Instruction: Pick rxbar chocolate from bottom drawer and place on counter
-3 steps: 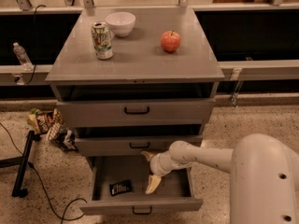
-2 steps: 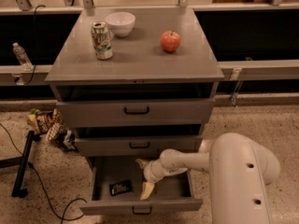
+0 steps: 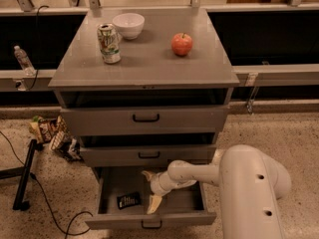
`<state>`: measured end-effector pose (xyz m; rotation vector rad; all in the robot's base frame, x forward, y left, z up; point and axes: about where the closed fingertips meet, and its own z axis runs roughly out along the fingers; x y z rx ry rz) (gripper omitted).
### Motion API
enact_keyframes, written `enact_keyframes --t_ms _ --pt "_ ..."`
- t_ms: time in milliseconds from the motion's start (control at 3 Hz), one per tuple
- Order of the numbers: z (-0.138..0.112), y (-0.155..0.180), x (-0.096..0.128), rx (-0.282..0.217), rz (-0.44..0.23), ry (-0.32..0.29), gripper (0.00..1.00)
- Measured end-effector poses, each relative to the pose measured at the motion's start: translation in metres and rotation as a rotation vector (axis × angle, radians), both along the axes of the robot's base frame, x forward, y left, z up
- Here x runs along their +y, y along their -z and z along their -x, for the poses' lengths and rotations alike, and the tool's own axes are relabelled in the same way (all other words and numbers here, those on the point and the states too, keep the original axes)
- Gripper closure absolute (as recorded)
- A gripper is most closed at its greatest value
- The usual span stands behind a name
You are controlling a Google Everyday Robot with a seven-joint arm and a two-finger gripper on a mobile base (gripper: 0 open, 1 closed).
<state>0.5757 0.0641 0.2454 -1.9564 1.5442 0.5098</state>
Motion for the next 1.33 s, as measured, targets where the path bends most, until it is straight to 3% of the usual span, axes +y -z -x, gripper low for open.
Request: enact_keyframes --t_ms 333,667,1000,1333 --pt "-0.007 0.014 0.022 -0.015 -0.028 -0.034 0.21" --pt "-0.015 0.014 0.034 -0.038 -0.044 -0.053 0.10" --pt "-0.024 0.021 0.051 -0.052 -0.048 -0.086 0.08" --pt "-0.030 0.039 0.069 -0.063 -0.050 -0.118 0.16"
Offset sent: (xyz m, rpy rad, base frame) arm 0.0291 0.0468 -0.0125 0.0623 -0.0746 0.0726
